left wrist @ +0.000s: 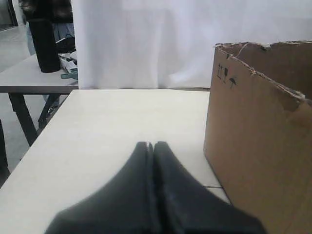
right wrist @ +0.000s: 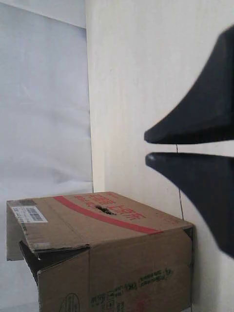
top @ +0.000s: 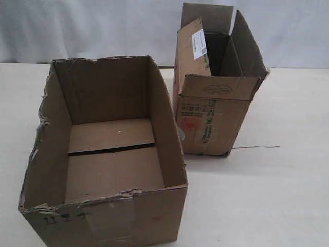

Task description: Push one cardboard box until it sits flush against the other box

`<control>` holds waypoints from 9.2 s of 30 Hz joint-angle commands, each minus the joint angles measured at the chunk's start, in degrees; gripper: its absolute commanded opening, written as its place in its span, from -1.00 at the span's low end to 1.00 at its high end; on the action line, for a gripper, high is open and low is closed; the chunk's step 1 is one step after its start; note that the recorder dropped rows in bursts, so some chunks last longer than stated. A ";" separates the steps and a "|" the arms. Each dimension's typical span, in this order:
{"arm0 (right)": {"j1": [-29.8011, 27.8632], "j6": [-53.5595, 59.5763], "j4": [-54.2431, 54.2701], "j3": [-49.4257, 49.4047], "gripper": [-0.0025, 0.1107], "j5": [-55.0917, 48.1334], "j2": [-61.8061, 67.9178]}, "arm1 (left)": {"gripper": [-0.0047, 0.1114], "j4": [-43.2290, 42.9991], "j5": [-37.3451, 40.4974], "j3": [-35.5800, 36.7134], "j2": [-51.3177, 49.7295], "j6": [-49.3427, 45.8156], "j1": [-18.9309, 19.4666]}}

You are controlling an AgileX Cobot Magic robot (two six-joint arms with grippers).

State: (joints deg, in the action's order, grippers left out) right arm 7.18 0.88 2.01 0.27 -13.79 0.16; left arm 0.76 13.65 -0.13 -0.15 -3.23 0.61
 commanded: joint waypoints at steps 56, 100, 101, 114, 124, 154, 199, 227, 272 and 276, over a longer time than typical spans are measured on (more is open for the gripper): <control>-0.34 0.03 0.10 -0.27 -0.86 0.36 -0.16 | -0.92 48.65 56.31 -54.29 -54.69 -29.86 -9.96; -0.34 0.03 0.10 -0.27 -0.86 0.36 -0.16 | -0.92 -16.93 0.41 -44.13 -86.90 4.66 -39.05; -0.34 0.03 0.10 -0.27 -0.86 0.36 -0.16 | -0.92 -17.78 1.21 -44.99 -87.36 4.66 -38.20; -0.34 0.03 0.10 -0.27 -0.86 0.36 -0.16 | -0.92 -18.46 -4.72 -47.03 -87.59 5.03 -32.86; -0.34 0.03 0.10 -0.27 -0.86 0.36 -0.16 | -0.92 -22.61 9.51 -55.31 -62.21 8.40 -30.69; -0.34 0.03 0.10 -0.27 -0.86 0.36 -0.16 | -0.92 55.93 30.69 -93.92 -130.51 -45.83 3.18; -0.34 0.03 0.10 -0.27 -0.86 0.36 -0.16 | -0.92 42.24 -15.09 -42.92 -50.72 -32.57 8.75; -0.34 0.03 0.25 -0.27 -0.86 0.36 -0.16 | -0.92 38.40 -12.72 -16.44 -21.60 -32.94 7.04; -0.34 0.03 0.26 -0.27 -0.86 0.36 -0.16 | -0.92 2.07 -7.60 0.13 0.15 -1.04 -3.62; -0.34 0.03 0.26 -0.27 -0.86 0.36 -0.16 | -0.92 2.56 -6.69 0.13 0.15 -1.04 -3.62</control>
State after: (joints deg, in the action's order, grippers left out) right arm 7.18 0.78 2.05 0.27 -13.79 0.16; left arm 2.45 6.99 -0.18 -0.20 -4.17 -2.70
